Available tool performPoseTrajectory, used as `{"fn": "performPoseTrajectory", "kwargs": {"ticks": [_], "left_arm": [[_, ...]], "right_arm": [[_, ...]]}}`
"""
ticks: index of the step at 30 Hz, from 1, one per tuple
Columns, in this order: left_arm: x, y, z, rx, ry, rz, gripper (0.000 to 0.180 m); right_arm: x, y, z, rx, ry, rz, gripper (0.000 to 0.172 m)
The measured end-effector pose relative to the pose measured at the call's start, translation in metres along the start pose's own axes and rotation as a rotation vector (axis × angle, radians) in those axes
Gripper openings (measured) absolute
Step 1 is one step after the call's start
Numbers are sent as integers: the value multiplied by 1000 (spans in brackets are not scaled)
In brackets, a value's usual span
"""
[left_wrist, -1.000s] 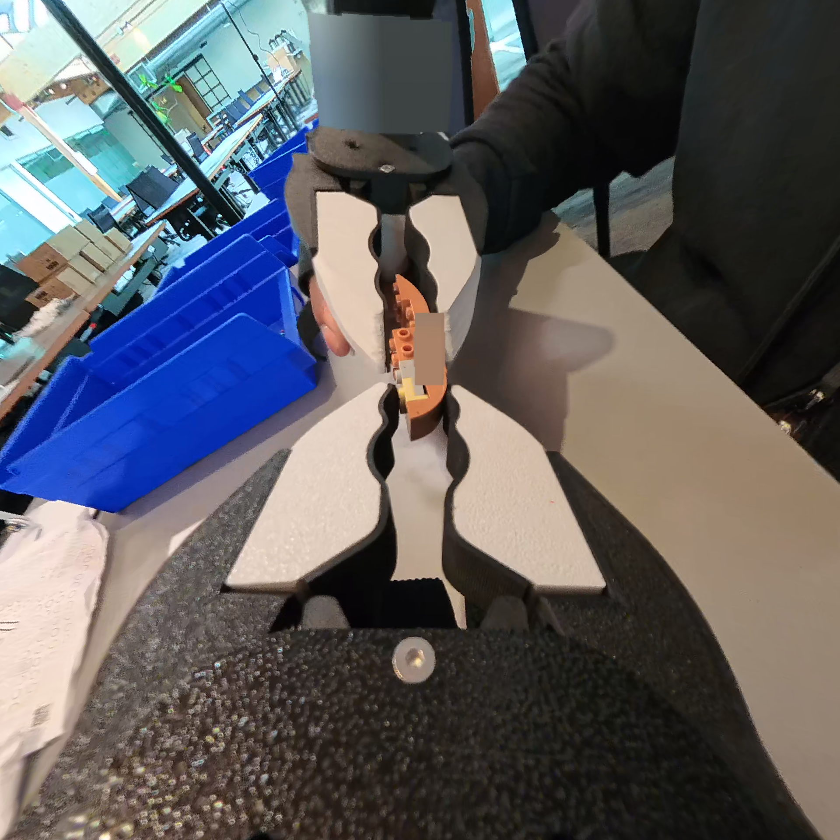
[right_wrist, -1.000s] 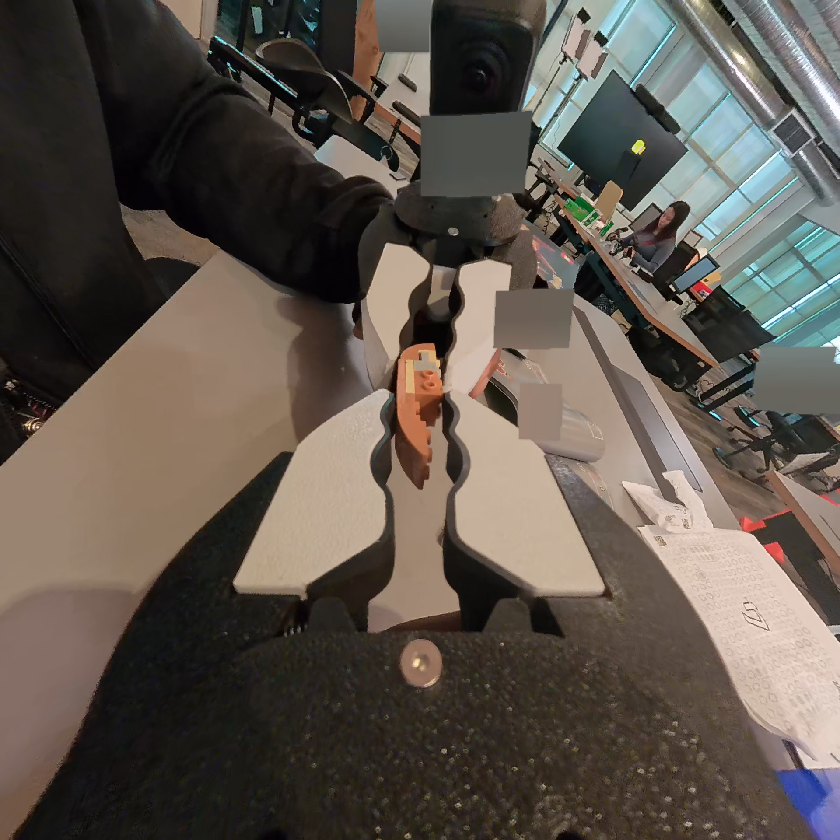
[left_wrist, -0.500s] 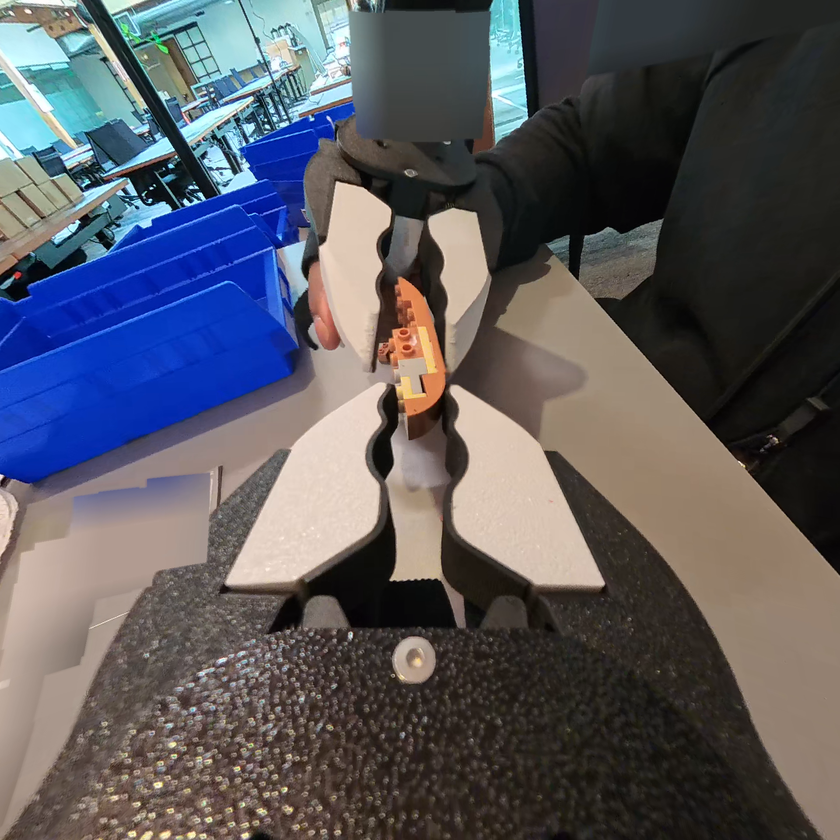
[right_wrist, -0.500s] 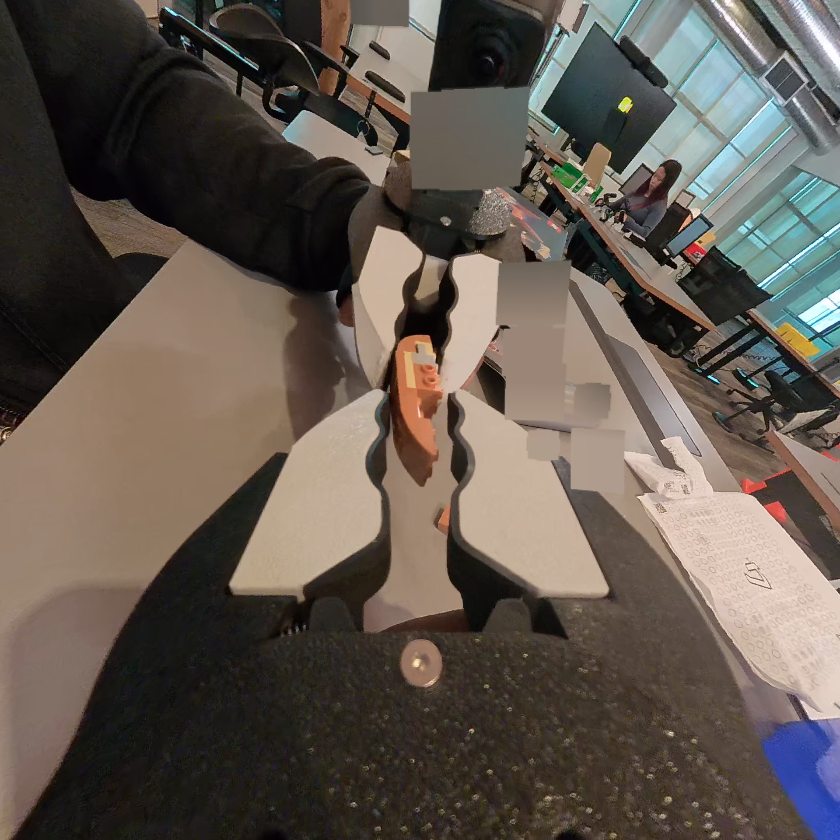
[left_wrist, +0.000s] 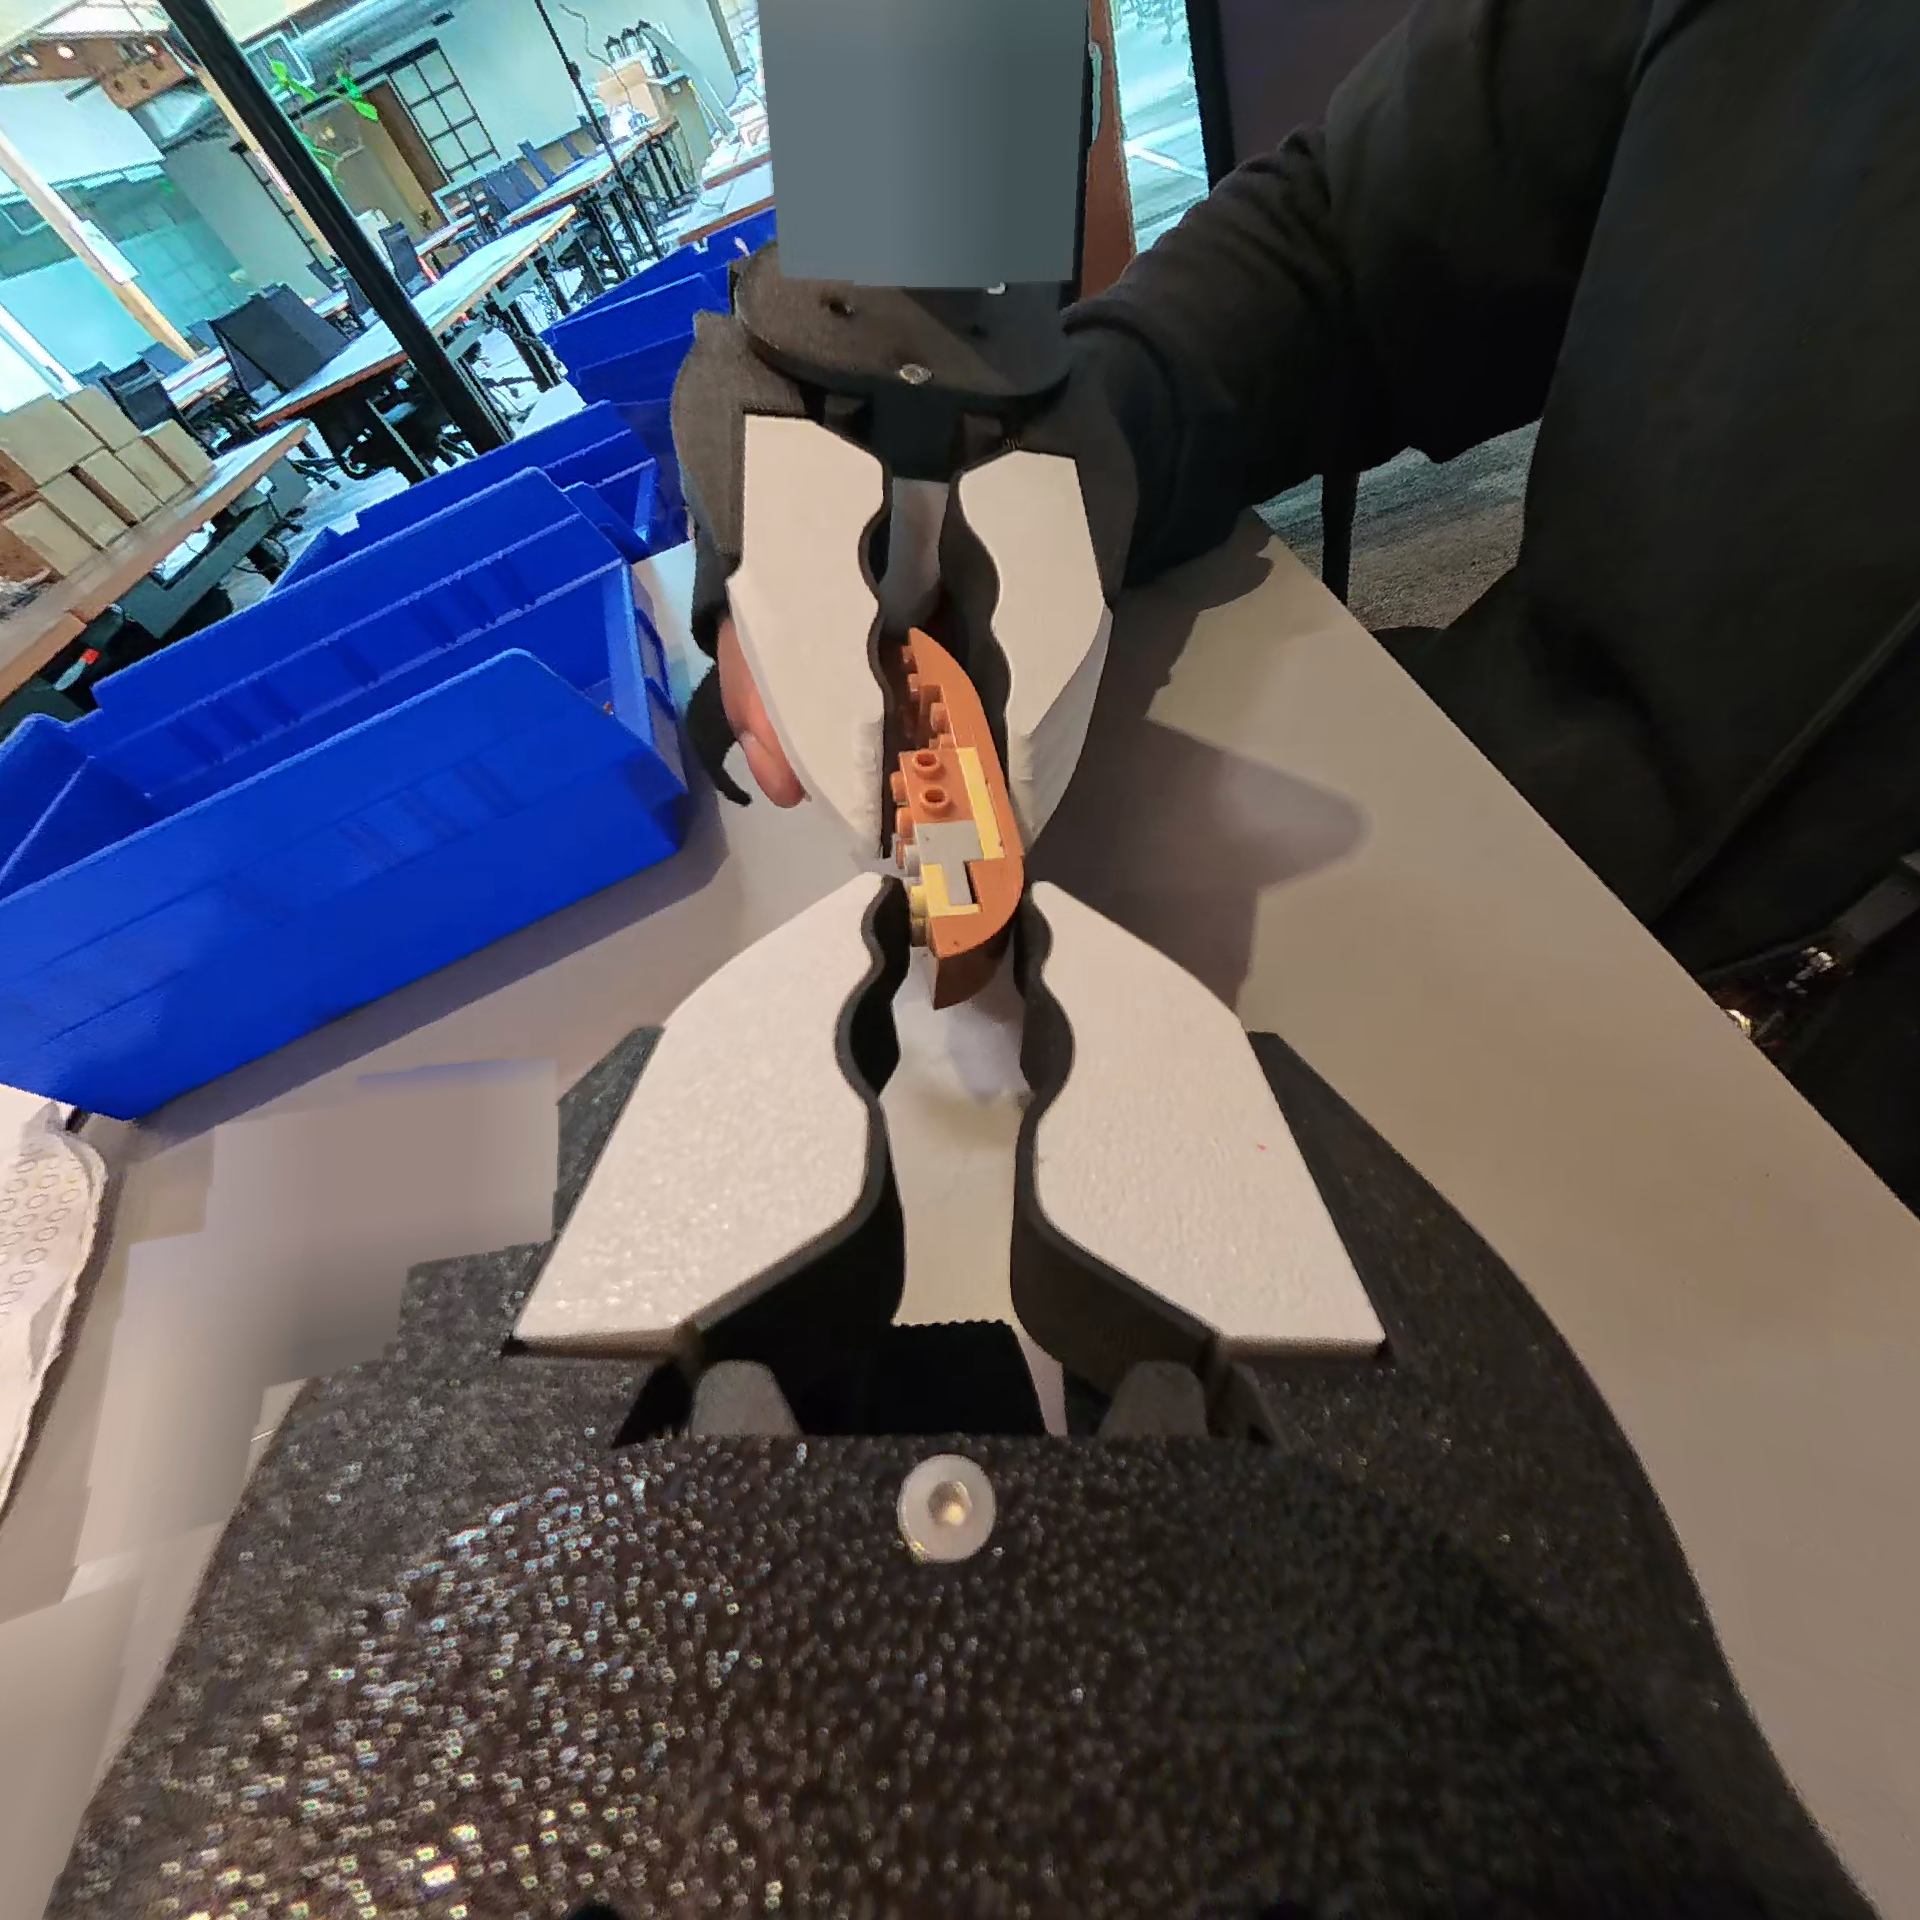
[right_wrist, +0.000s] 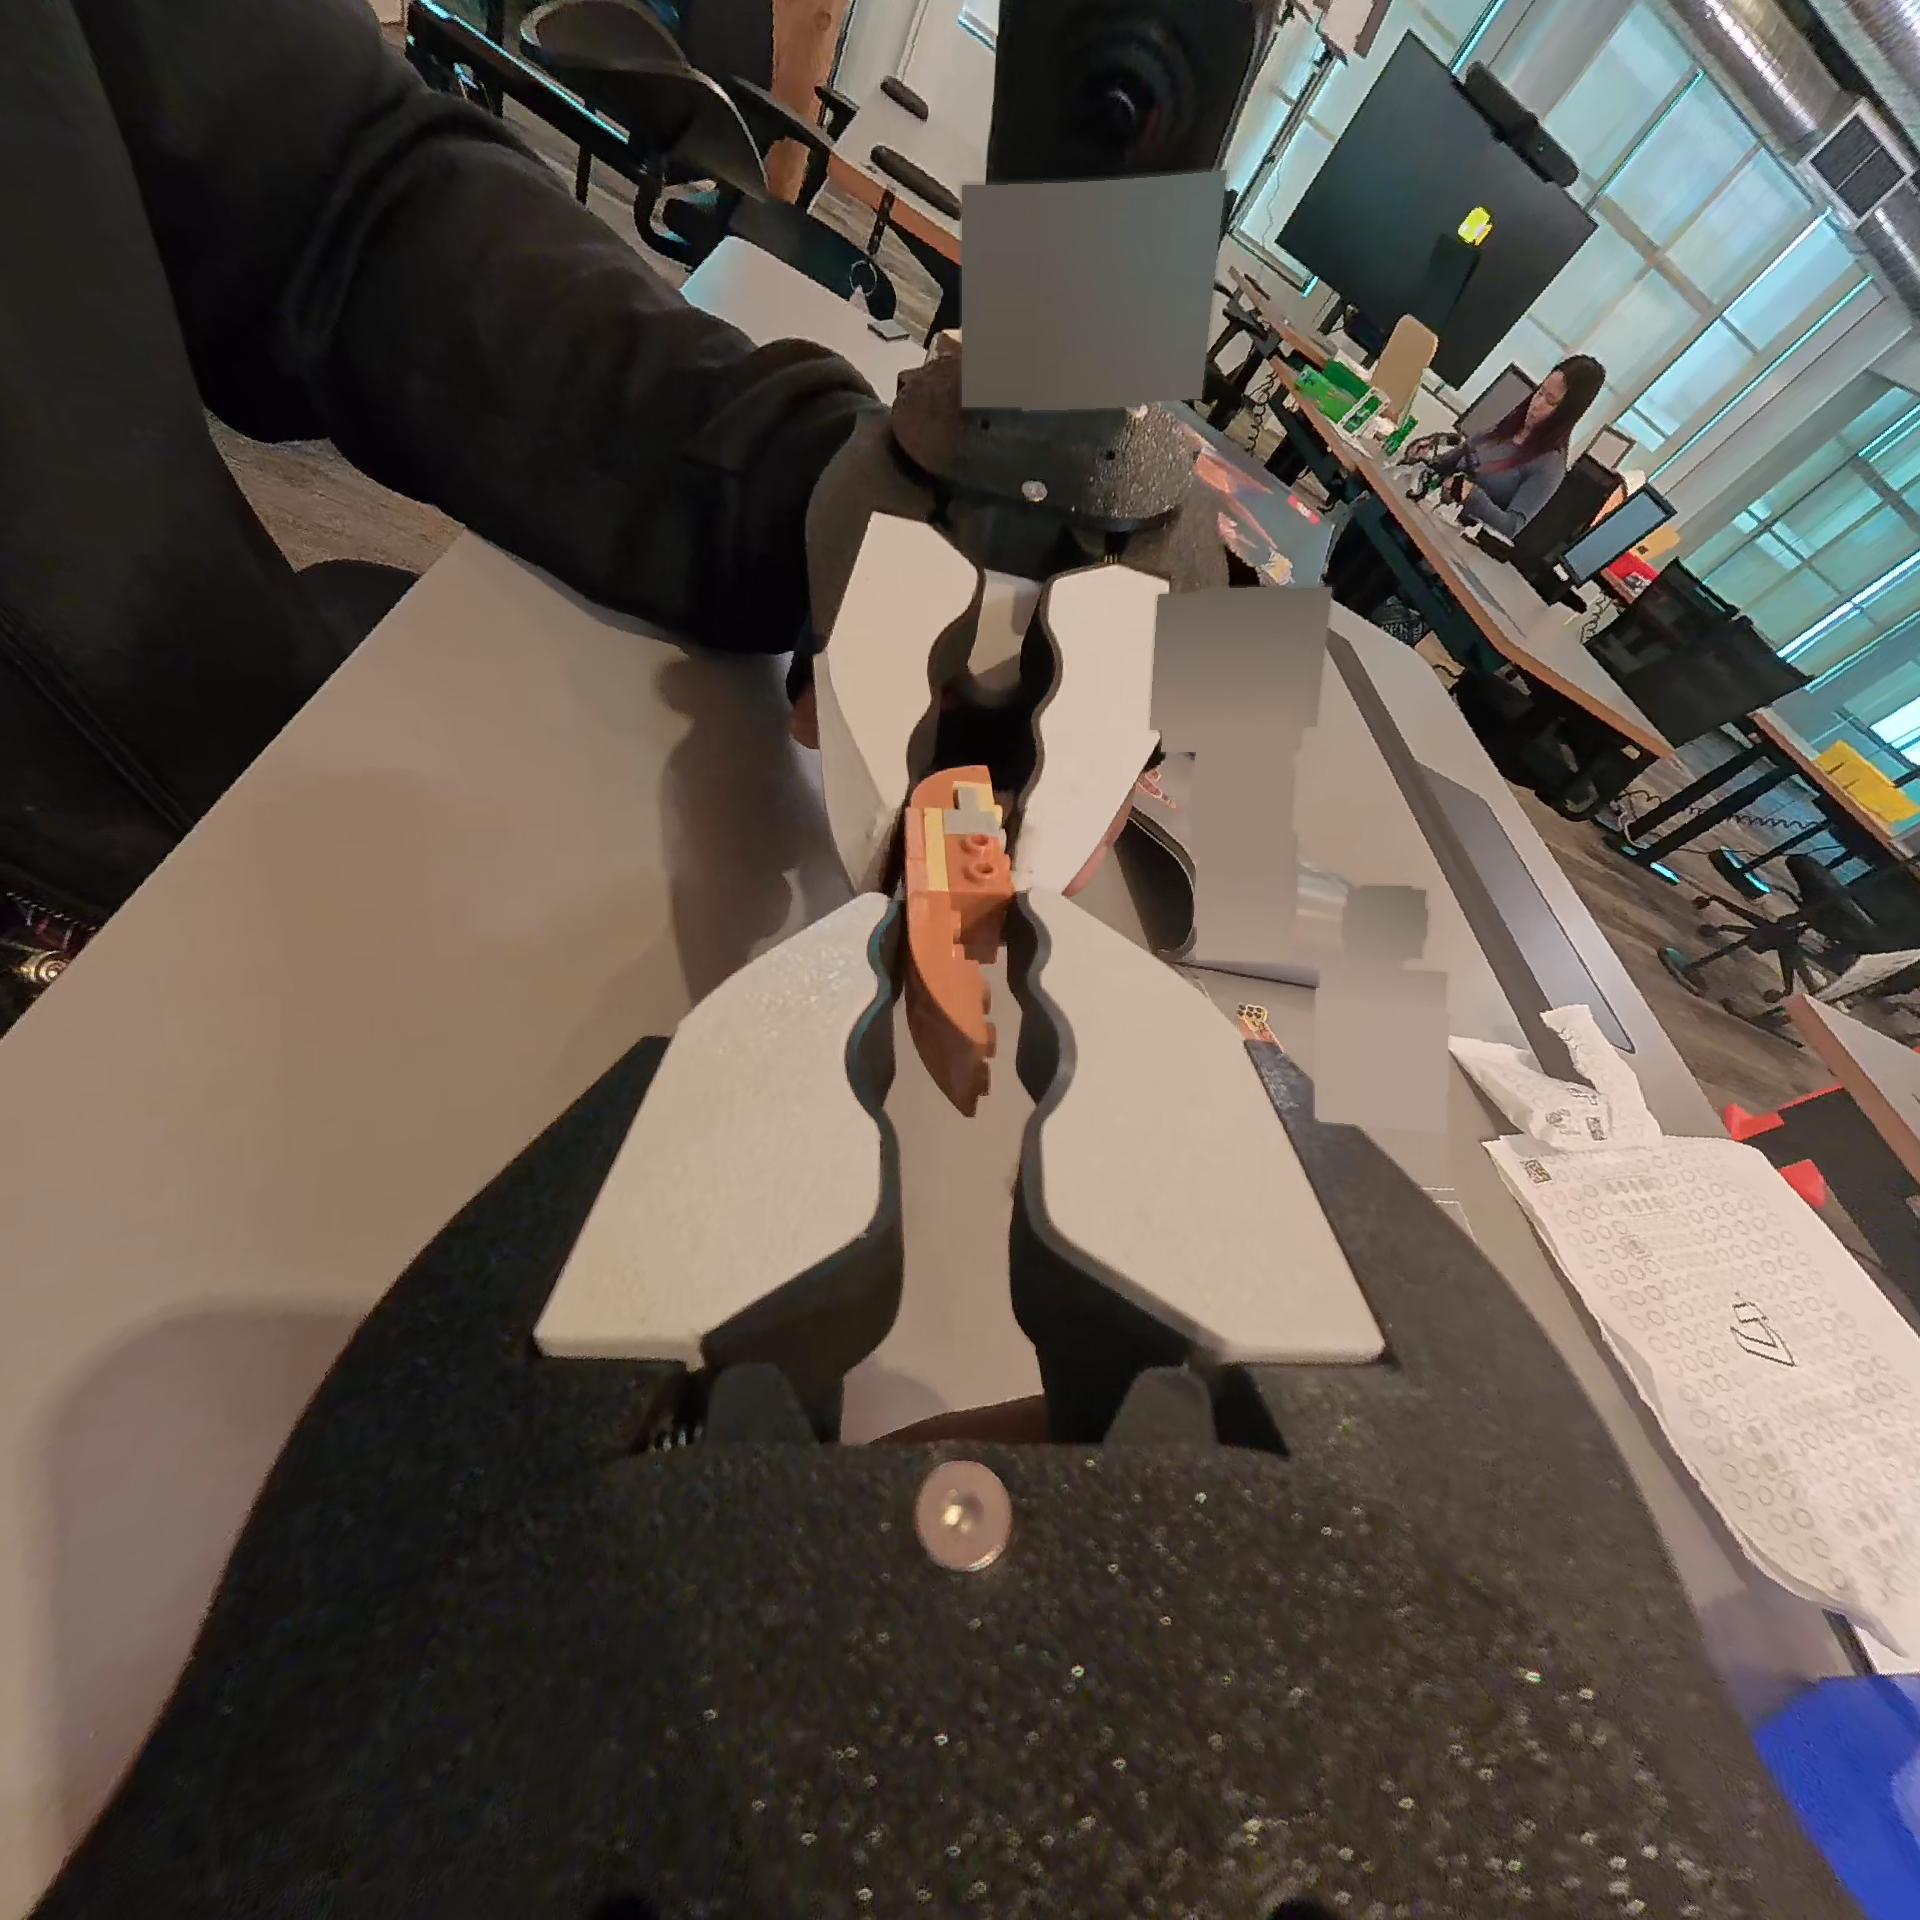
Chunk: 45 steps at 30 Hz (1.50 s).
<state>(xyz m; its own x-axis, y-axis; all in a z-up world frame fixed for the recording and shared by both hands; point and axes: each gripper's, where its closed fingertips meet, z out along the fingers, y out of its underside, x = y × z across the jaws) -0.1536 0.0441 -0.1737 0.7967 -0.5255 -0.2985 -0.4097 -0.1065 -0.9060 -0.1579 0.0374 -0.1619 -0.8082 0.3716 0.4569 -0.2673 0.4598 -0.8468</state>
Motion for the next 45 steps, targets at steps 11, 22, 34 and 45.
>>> {"fn": "performPoseTrajectory", "kwargs": {"ticks": [11, 22, 34, 45], "left_arm": [[-7, 2, -4, 0, -40, 45, 18], [-2, 8, -1, -36, -16, 50, 30], [1, -6, 8, 146, 197, -539, 48], [-1, -13, 11, 207, 184, -543, 22]], "right_arm": [[1, 6, -1, -28, 38, -117, 39], [5, 7, 0, -43, 138, -294, 19], [15, 6, 2, -130, 362, -717, 19], [15, 2, 4, -139, 417, -788, 18]]}}
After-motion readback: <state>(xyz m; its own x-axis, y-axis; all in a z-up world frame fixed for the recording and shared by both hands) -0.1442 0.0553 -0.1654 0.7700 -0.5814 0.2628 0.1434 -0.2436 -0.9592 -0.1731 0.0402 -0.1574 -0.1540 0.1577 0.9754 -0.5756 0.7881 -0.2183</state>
